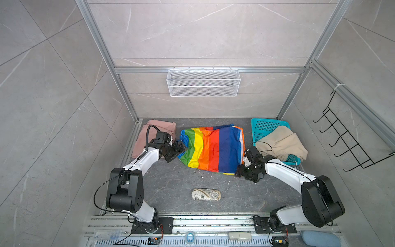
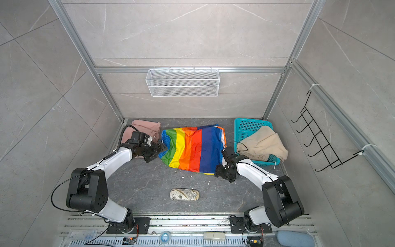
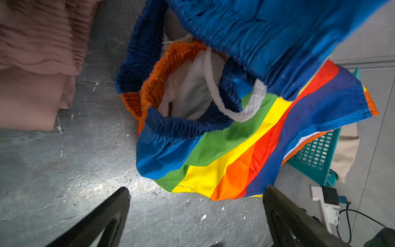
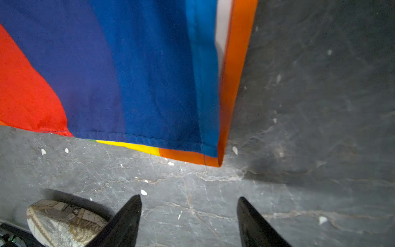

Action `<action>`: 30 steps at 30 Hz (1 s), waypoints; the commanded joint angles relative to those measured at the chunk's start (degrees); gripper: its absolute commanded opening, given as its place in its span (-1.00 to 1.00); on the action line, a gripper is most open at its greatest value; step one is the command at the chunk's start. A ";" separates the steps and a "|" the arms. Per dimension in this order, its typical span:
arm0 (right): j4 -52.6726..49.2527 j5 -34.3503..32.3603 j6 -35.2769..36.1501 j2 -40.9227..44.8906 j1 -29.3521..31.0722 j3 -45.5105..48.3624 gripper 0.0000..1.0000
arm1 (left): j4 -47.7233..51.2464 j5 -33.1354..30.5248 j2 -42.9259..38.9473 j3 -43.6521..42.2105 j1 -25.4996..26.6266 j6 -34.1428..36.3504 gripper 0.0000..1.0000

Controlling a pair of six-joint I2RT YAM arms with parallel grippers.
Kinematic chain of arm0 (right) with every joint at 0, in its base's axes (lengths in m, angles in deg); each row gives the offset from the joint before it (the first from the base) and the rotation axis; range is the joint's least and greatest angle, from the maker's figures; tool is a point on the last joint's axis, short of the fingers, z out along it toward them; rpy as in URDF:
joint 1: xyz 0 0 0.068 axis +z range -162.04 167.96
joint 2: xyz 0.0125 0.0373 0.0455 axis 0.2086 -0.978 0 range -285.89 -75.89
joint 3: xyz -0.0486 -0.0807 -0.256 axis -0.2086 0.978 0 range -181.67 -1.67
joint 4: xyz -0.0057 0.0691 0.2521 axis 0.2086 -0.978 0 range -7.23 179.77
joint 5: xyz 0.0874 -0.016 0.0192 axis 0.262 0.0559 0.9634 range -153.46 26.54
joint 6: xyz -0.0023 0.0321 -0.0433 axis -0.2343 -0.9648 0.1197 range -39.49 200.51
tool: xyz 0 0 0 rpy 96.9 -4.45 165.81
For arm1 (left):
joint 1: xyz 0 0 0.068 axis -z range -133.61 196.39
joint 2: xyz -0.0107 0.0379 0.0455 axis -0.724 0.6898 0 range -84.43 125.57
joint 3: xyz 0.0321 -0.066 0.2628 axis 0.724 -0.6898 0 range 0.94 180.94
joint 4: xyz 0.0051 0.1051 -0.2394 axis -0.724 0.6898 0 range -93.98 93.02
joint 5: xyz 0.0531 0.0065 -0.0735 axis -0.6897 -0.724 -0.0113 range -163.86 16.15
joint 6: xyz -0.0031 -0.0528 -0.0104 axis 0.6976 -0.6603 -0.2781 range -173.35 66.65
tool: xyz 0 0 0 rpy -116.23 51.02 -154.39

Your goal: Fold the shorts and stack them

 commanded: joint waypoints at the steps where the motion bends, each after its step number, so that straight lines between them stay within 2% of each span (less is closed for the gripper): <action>1: 5.94 0.46 -1.15 -2.56 -0.09 1.31 0.17 | -2.90 -1.86 0.72 -0.73 -0.12 -1.67 0.99; 5: 9.01 1.76 -1.73 -5.43 -0.12 1.29 -0.05 | -5.33 -1.95 1.82 -1.40 -0.19 -3.28 0.97; 10: 9.73 1.30 -1.71 -5.85 -0.12 0.42 -0.52 | -6.57 -3.75 4.00 -1.90 -0.12 -3.04 0.84; 17: 9.14 0.81 -0.99 -6.03 -0.16 -1.31 -0.91 | -10.95 -6.26 6.10 -2.43 -0.13 -3.96 0.61; 21: 8.84 0.65 -0.59 -5.41 -0.34 -1.65 -0.99 | -13.46 -6.98 7.08 -2.05 -0.13 -3.97 0.42; 26: 8.85 0.86 -0.41 -4.33 -1.04 -1.37 -1.00 | -14.22 -7.76 10.41 -0.93 -0.19 -3.22 0.01; 30: 8.39 1.66 -0.33 -3.44 -1.52 -2.05 -1.00 | -15.77 -8.34 10.91 -1.06 -0.13 -3.25 -0.64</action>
